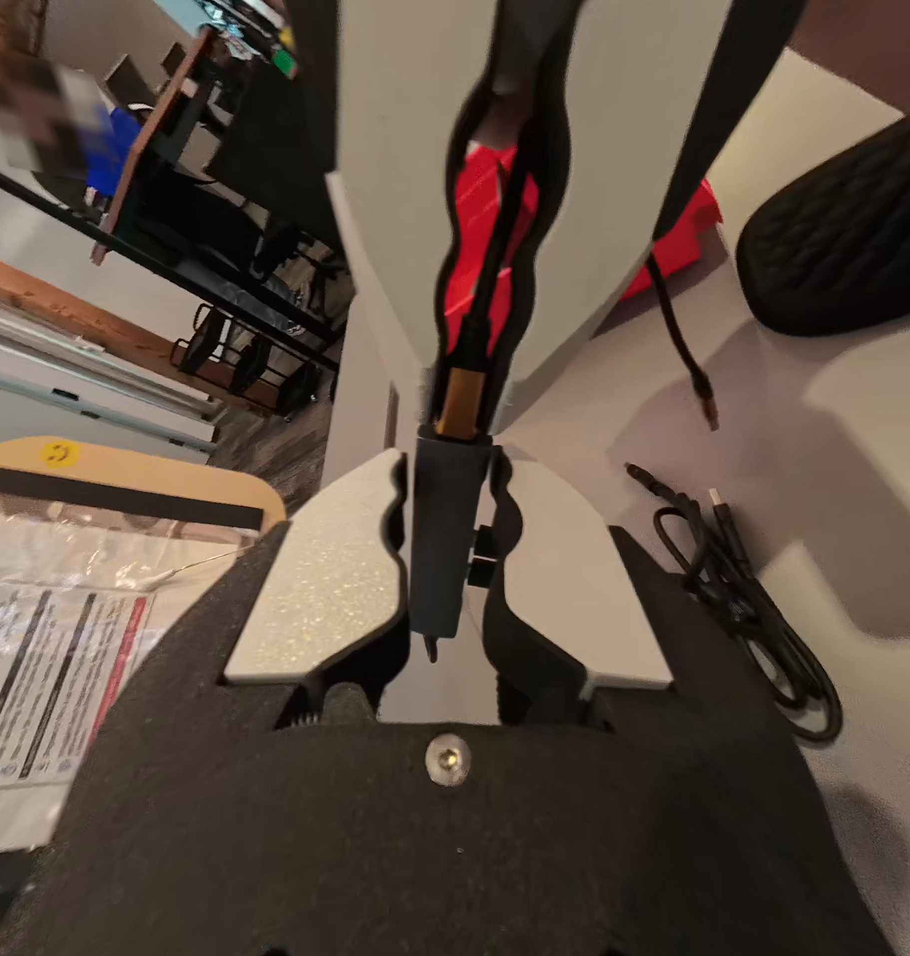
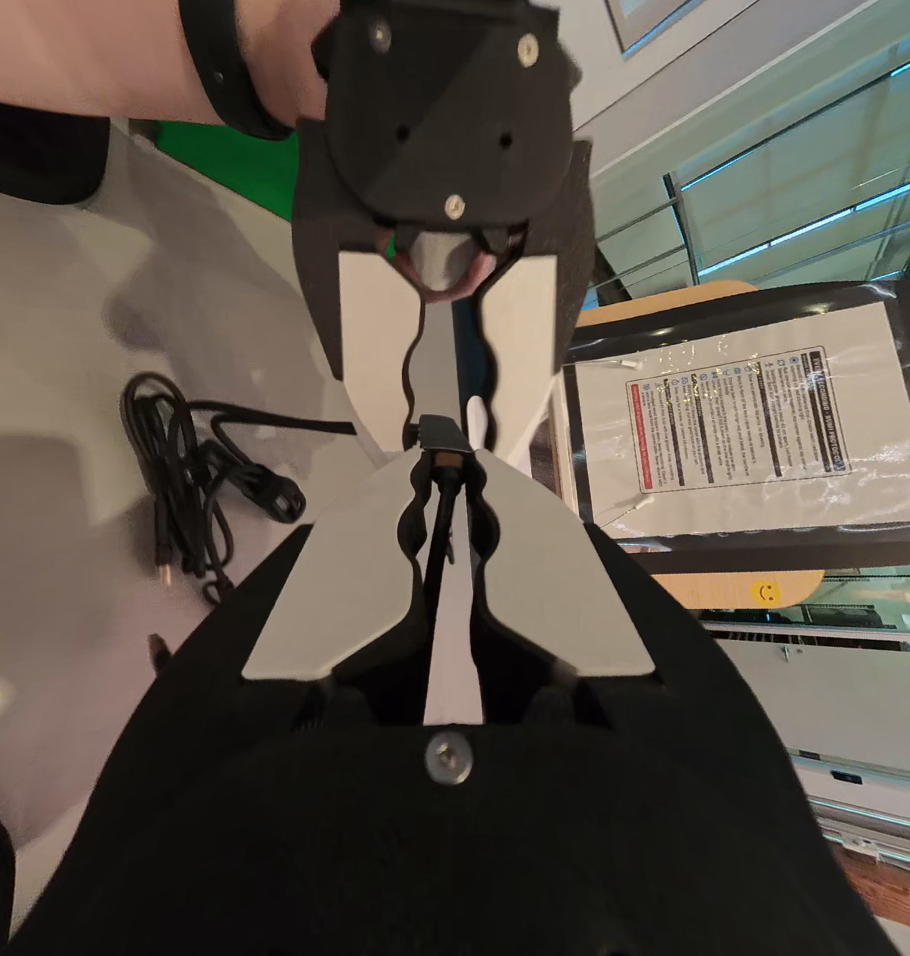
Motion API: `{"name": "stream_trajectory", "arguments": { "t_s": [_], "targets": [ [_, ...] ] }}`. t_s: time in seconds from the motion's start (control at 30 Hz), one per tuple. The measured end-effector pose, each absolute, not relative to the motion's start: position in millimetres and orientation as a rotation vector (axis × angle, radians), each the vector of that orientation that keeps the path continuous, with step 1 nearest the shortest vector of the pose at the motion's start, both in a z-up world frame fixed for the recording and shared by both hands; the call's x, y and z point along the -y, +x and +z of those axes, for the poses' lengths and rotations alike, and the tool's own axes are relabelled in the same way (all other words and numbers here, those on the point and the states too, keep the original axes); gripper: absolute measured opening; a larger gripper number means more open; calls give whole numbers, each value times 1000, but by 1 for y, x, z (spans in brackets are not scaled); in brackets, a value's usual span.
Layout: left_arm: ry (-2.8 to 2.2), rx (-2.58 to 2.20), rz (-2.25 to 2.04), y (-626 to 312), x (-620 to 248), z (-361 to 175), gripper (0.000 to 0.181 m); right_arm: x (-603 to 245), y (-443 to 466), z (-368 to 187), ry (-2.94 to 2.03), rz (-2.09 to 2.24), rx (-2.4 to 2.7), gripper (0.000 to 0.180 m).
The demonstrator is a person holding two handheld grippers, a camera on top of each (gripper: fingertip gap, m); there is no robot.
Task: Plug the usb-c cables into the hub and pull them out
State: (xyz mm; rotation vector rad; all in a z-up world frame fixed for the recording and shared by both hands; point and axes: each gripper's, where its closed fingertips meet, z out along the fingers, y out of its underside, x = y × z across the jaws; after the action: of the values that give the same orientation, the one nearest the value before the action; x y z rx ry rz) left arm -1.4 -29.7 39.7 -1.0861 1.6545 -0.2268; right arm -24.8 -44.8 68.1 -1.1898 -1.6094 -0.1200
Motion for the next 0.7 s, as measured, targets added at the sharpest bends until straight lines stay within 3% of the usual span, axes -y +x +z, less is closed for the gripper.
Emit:
{"name": "stream_trajectory", "arguments": {
  "t_s": [0.07, 0.7],
  "targets": [
    [-1066, -1684, -204, 2, 28, 32, 23, 46, -24, 65, -1187, -157, 1637, 14],
    [-1054, -1567, -165, 28, 17, 39, 23, 41, 4, 68, -1240, -329, 1627, 13]
  ]
}}
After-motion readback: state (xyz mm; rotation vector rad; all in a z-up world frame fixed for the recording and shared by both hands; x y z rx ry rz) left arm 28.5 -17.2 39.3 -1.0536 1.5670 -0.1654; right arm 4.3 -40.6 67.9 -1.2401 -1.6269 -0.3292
